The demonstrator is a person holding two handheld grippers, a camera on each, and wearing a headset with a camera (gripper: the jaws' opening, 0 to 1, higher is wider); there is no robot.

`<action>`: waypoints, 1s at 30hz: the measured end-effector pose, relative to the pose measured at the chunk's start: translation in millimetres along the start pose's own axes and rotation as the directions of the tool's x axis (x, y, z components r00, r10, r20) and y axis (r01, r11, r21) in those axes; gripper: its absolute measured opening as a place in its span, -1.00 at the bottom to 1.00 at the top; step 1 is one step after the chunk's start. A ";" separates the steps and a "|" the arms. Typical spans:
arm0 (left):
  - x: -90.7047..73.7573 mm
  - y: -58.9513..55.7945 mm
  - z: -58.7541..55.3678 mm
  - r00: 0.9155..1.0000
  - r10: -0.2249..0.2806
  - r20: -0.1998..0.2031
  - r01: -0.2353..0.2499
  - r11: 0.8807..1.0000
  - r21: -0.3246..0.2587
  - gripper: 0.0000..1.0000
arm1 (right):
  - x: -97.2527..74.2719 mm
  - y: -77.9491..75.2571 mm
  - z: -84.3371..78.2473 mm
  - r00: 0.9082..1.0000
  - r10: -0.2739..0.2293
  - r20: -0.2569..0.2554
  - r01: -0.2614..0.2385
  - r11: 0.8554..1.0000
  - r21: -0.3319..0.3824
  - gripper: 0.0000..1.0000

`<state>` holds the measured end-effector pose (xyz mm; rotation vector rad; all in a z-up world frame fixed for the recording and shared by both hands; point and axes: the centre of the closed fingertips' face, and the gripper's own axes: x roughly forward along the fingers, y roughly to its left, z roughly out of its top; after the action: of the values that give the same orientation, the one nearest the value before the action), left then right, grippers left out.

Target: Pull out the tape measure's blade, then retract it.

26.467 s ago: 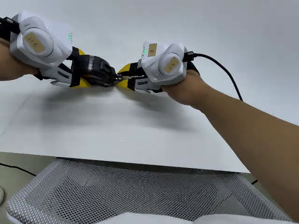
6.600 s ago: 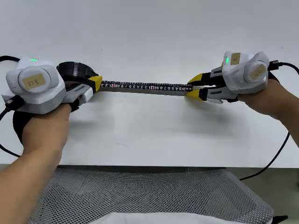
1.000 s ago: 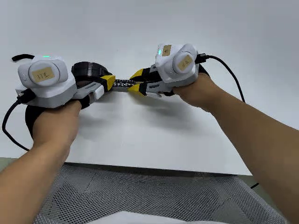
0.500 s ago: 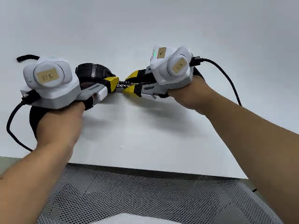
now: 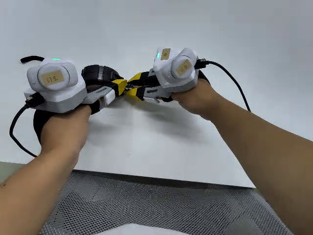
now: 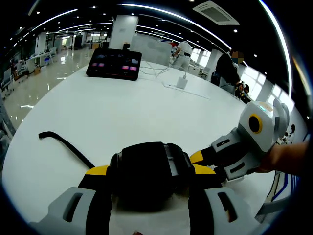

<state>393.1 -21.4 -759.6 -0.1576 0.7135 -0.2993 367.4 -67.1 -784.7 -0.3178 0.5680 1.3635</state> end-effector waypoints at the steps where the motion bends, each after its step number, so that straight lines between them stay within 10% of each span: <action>1: -0.1 -0.2 0.0 1.000 0.000 0.000 0.000 1.000 0.001 0.18 | 0.3 -0.2 0.4 1.000 0.000 0.001 0.000 1.000 -0.003 -0.79; 30: -2.1 -3.2 -0.6 1.000 -0.014 0.007 0.014 1.000 0.016 0.23 | 2.1 0.3 0.3 1.000 -0.008 -0.014 0.008 1.000 0.023 -0.76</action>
<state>390.6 -23.8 -757.9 -0.1482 0.7029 -0.3178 367.3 -65.2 -785.5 -0.3104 0.5930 1.3472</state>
